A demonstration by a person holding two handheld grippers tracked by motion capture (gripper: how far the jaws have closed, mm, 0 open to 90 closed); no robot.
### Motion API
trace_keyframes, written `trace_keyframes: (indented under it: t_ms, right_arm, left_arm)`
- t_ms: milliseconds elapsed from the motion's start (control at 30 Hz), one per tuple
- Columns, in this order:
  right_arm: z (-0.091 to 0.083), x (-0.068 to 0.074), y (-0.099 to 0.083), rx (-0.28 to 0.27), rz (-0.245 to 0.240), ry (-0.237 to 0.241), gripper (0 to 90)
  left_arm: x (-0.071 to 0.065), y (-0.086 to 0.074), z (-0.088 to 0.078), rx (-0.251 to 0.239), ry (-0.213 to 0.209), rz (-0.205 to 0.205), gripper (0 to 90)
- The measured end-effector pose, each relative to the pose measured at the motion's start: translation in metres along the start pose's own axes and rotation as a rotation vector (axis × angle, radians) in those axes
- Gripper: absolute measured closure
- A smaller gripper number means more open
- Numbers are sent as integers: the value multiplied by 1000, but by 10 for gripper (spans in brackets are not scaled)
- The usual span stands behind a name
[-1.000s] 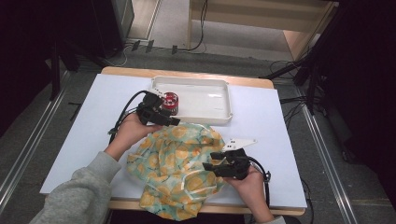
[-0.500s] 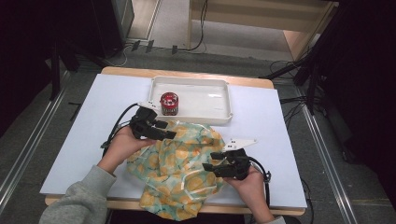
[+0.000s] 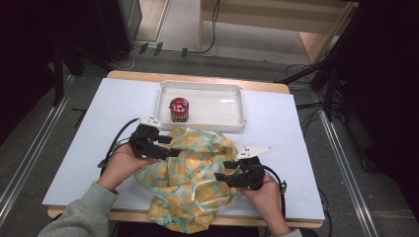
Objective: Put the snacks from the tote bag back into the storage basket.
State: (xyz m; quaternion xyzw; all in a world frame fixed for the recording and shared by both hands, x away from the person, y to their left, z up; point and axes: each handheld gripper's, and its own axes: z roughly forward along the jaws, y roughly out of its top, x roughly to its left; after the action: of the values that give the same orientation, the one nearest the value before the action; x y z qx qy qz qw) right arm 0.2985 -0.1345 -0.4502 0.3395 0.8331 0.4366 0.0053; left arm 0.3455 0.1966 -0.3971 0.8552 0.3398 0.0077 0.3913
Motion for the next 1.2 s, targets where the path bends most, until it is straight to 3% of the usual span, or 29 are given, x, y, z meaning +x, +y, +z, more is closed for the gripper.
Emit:
trace_keyframes:
  t_ms: [167, 400, 900, 1200]
  right_arm:
    - [1, 1, 0, 3, 1, 2, 425]
    - [0, 0, 0, 3, 7, -4, 416]
    - [3, 1, 1, 26, -9, 6, 406]
    - [1, 1, 1, 17, 0, 16, 402]
  left_arm:
    - [-3, -8, -3, 1, -10, 11, 344]
    - [-3, -16, 2, 14, -57, 27, 330]
    - [-3, -20, 5, 19, -77, 50, 315]
    - [-1, -21, 3, 5, -92, 39, 310]
